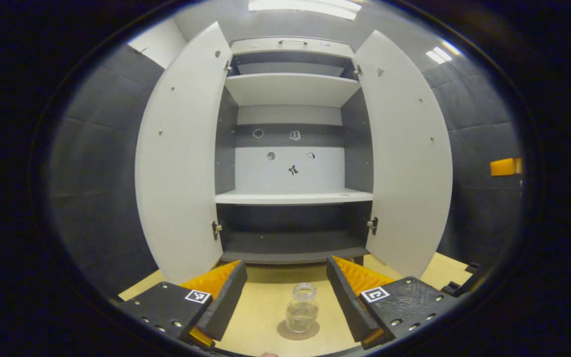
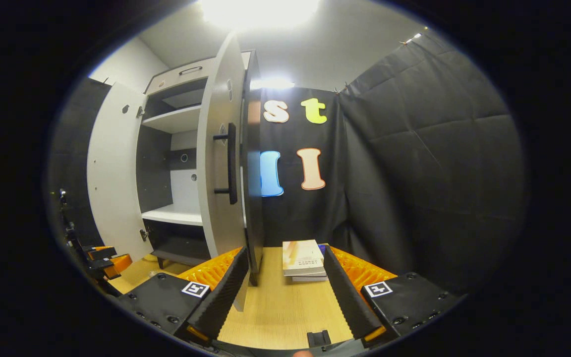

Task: Grasp the bottle in the cabinet with the left hand and place it on the coaster, then close the right door with the right hand and the left door with the left hand.

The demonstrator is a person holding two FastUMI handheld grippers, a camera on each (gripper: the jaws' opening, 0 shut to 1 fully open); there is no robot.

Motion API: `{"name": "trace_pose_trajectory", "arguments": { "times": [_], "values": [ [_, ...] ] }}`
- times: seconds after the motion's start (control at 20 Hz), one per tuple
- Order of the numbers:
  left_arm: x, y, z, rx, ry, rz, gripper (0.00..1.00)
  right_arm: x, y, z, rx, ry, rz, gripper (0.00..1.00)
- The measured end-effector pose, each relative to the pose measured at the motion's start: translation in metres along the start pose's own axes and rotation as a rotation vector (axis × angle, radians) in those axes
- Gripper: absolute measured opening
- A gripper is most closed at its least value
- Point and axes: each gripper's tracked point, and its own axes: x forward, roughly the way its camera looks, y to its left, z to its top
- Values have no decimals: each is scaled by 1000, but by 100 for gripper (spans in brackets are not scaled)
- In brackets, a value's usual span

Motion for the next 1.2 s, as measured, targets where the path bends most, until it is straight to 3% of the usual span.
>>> {"name": "trace_pose_trajectory", "arguments": {
  "times": [0.25, 0.75, 1.05, 1.1, 1.2],
  "values": [
    [-27, 50, 35, -7, -22, 89, 94, 29, 1, 33, 44, 7, -6, 98],
    [-63, 175, 67, 10, -54, 270, 94, 82, 12, 85, 45, -44, -131, 95],
    [-63, 222, 74, 6, -64, 309, 94, 94, 28, 94, 26, -52, -188, 97],
    [-62, 229, 73, 5, -65, 312, 94, 92, 27, 94, 14, -57, -204, 92],
    [-59, 239, 73, 2, -64, 311, 94, 91, 31, 95, -4, -68, -219, 95]
  ]
}}
